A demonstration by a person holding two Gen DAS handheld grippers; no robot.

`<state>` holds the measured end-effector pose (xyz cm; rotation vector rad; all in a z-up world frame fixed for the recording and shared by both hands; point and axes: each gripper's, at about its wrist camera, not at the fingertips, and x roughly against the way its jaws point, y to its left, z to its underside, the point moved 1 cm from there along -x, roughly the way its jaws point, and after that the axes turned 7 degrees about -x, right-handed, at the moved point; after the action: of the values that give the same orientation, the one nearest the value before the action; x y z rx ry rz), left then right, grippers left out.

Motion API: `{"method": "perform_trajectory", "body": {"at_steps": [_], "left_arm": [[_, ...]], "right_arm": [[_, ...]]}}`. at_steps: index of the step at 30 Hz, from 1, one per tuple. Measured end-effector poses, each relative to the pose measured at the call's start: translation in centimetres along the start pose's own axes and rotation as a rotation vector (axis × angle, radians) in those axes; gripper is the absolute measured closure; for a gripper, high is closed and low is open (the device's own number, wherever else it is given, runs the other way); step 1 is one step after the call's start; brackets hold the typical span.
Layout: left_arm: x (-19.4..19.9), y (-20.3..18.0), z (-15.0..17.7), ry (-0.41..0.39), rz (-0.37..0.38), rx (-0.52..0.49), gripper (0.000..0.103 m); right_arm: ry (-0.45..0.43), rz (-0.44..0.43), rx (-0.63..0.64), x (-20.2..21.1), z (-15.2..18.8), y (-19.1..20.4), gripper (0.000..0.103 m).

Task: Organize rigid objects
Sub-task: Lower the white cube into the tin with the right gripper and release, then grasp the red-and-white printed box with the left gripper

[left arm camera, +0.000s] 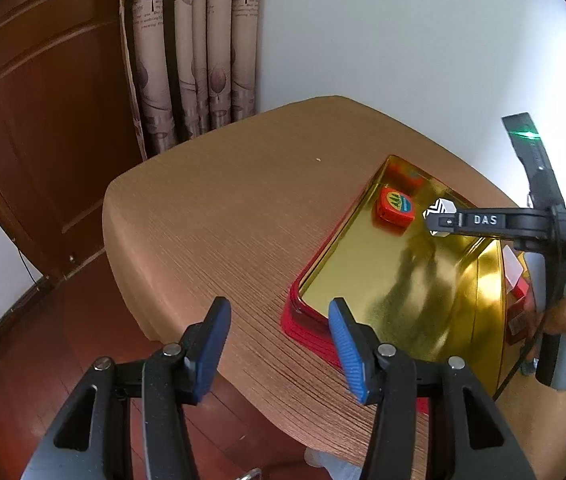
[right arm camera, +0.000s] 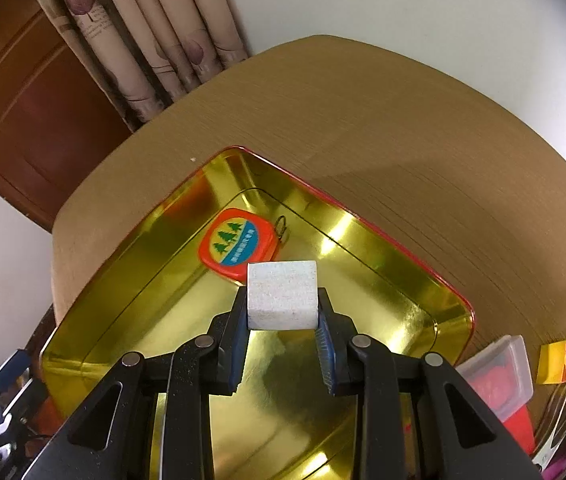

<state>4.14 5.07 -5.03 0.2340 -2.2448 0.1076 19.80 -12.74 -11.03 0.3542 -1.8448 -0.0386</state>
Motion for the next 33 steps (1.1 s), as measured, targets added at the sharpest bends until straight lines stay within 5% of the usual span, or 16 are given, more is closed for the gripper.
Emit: {"method": "perform_trajectory", "body": {"at_steps": [10, 14, 17, 22, 28, 33], "left_arm": [[0.2, -1.0, -0.1, -0.017, -0.021, -0.059, 0.051], [0.8, -1.6, -0.2, -0.05, -0.055, -0.1, 0.051], [1.5, -1.9, -0.2, -0.075, -0.059, -0.121, 0.051], [3.0, -4.0, 0.1, -0.106, 0.017, -0.186, 0.051], [4.9, -9.2, 0.6, -0.034, 0.219, -0.297, 0.051], [5.7, -15.6, 0.2, 0.033, 0.302, -0.356, 0.05]], "right_arm": [[-0.044, -0.024, -0.021, 1.3, 0.1, -0.7, 0.061], [-0.203, -0.103, -0.044, 7.0, 1.5, -1.4, 0.058], [-0.354, -0.116, -0.075, 13.1, 5.2, -3.4, 0.037], [-0.484, 0.071, -0.137, 20.4, 14.1, -9.4, 0.034], [-0.384, 0.412, -0.245, 22.0, 24.9, -19.3, 0.034], [-0.381, 0.467, -0.308, 22.2, 29.3, -23.7, 0.034]]}}
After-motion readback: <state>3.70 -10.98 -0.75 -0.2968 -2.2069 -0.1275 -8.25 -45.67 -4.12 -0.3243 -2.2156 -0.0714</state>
